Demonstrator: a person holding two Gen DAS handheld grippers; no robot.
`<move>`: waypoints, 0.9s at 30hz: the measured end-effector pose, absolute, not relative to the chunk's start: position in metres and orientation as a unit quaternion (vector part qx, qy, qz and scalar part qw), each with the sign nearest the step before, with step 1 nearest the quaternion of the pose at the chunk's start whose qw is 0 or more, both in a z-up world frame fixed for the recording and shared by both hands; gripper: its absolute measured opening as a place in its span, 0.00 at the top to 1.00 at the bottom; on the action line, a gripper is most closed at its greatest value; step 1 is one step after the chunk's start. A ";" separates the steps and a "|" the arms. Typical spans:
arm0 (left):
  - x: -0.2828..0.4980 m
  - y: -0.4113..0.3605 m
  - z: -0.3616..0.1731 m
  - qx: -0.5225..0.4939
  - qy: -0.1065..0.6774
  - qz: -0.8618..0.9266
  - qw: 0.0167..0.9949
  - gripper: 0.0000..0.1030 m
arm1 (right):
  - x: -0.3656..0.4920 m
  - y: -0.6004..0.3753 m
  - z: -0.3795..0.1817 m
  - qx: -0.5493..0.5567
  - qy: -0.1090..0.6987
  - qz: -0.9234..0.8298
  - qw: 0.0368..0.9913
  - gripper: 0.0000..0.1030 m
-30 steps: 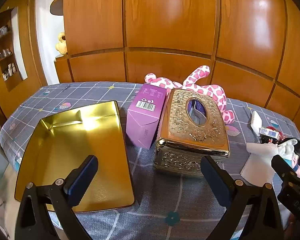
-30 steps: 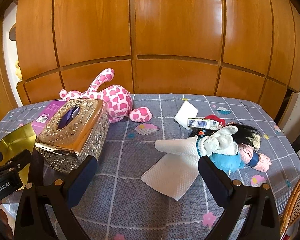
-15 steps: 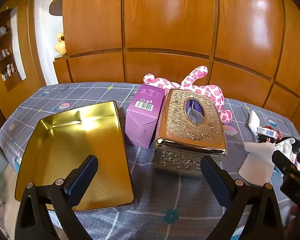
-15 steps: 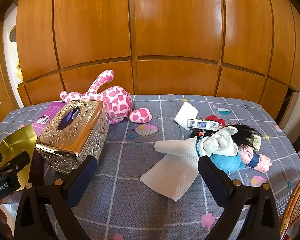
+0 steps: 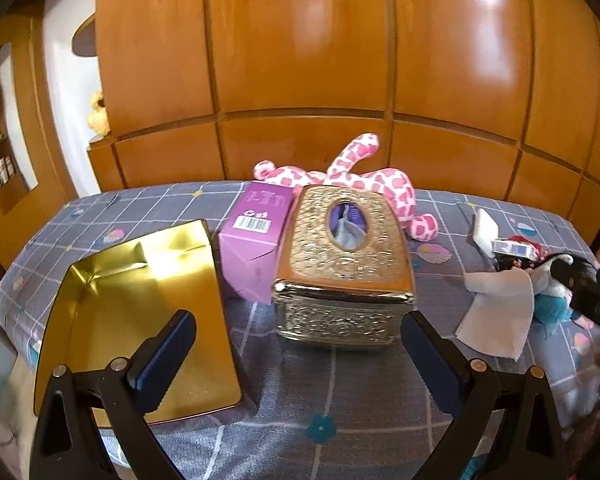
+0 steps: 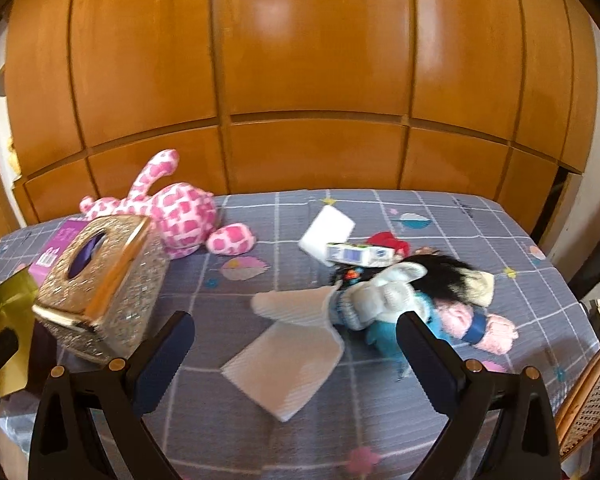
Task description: Organize soft objects
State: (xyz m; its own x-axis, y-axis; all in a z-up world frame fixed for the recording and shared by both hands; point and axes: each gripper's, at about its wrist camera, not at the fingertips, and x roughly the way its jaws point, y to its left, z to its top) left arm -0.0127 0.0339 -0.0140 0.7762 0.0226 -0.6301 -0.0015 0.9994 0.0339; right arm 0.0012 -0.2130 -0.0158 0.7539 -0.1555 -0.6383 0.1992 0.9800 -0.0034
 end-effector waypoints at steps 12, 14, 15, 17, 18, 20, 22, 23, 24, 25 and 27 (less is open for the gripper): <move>-0.019 0.011 -0.013 0.042 0.334 -0.024 0.941 0.00 | 0.000 -0.262 -0.007 0.062 0.324 -0.142 0.933 0.00; -0.019 0.007 -0.013 0.045 0.334 -0.031 0.941 0.00 | 0.000 -0.266 -0.008 0.064 0.323 -0.146 0.933 0.00; -0.020 0.005 -0.012 0.049 0.332 -0.035 0.941 0.00 | 0.000 -0.269 -0.007 0.065 0.323 -0.148 0.933 0.00; -0.020 0.001 -0.012 0.053 0.332 -0.042 0.941 0.00 | 0.000 -0.275 -0.007 0.069 0.321 -0.152 0.932 0.00; -0.020 -0.002 -0.011 0.055 0.332 -0.046 0.941 0.00 | 0.000 -0.280 -0.005 0.072 0.317 -0.156 0.933 0.00; -0.019 -0.008 -0.011 0.058 0.331 -0.056 0.940 0.00 | 0.002 -0.289 -0.003 0.073 0.311 -0.166 0.933 0.00; -0.018 -0.014 -0.011 0.063 0.333 -0.067 0.939 0.00 | 0.004 -0.299 -0.001 0.075 0.307 -0.176 0.932 0.00; -0.018 -0.017 -0.011 0.066 0.333 -0.072 0.938 0.00 | 0.005 -0.305 -0.001 0.077 0.305 -0.181 0.932 0.00; -0.018 -0.021 -0.011 0.067 0.334 -0.080 0.937 0.00 | 0.007 -0.313 0.000 0.079 0.302 -0.188 0.931 0.00; -0.018 -0.025 -0.011 0.068 0.336 -0.093 0.935 0.00 | 0.008 -0.318 0.000 0.079 0.298 -0.193 0.932 0.00; -0.017 -0.034 -0.010 0.072 0.338 -0.122 0.931 0.00 | 0.012 -0.331 -0.001 0.082 0.292 -0.203 0.931 0.00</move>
